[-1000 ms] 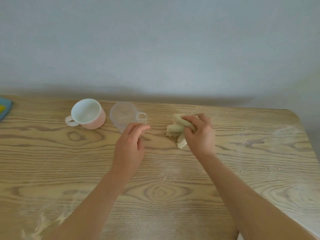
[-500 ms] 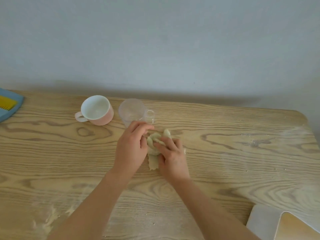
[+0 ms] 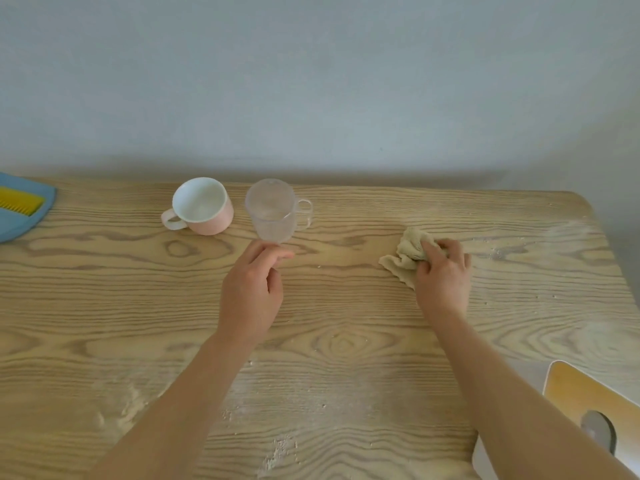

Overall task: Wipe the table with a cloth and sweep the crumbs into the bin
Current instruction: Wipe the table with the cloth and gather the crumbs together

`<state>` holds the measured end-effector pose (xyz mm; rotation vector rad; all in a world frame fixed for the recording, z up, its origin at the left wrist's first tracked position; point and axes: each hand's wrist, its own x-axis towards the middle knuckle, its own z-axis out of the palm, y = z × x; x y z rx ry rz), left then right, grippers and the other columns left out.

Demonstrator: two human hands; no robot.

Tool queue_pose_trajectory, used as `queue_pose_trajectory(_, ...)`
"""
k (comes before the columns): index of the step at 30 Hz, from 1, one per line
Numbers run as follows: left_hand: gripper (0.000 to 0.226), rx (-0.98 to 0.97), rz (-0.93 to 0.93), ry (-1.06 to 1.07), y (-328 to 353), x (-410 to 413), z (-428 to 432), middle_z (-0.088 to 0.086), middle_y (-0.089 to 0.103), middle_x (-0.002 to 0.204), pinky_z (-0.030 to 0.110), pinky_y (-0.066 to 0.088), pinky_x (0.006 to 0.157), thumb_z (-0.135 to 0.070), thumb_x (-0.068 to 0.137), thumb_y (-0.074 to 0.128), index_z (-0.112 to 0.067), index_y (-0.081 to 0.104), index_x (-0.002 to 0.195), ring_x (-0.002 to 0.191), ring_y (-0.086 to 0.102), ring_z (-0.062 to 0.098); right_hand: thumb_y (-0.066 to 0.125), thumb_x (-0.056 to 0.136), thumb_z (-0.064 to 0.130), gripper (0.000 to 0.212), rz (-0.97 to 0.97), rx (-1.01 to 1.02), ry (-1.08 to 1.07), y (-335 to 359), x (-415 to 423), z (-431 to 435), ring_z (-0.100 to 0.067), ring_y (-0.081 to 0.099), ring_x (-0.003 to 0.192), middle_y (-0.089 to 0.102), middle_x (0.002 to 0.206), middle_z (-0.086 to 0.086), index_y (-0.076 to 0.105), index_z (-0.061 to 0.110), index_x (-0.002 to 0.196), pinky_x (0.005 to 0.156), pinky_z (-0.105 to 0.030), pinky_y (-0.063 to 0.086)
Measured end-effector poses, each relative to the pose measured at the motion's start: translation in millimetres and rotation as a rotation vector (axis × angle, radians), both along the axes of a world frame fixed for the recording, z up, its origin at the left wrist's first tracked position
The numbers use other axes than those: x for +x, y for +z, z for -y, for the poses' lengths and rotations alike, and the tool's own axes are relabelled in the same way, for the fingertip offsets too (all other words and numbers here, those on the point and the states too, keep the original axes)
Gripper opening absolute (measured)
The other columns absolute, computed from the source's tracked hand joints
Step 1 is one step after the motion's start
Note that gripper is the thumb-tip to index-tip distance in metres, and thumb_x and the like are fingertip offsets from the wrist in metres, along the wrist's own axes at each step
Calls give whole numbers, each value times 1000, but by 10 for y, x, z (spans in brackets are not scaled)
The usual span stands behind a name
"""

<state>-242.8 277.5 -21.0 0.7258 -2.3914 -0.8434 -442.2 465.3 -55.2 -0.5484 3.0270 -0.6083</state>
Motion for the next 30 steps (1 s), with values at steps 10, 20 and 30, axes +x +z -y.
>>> queue_pose_trajectory(10, 37, 12, 41, -15, 31, 358, 30, -9, 59, 101, 32, 53, 61, 12, 77, 52, -16, 66, 95, 83, 59, 7, 55, 76, 9, 40, 39, -107, 565, -96, 1476, 276, -26, 50, 90, 59, 110, -5, 61, 16, 115, 64, -39, 53)
queue_pose_trajectory(20, 37, 11, 41, 7, 74, 733, 193, -11, 59, 100, 31, 53, 63, 13, 79, 51, -16, 67, 96, 83, 60, 7, 46, 91, 17, 48, 143, -42, 151, 116, 189, 732, -31, 36, 121, 42, 142, -6, 42, 20, 139, 100, -40, 34)
queue_pose_trajectory(30, 36, 29, 156, -8, -55, 788, 270, -15, 56, 99, 29, 51, 62, 7, 79, 52, -21, 66, 97, 80, 58, 7, 54, 82, 0, 54, 103, -129, 552, -232, 1268, 984, -30, 45, 108, 50, 137, -3, 53, 24, 130, 85, -42, 51)
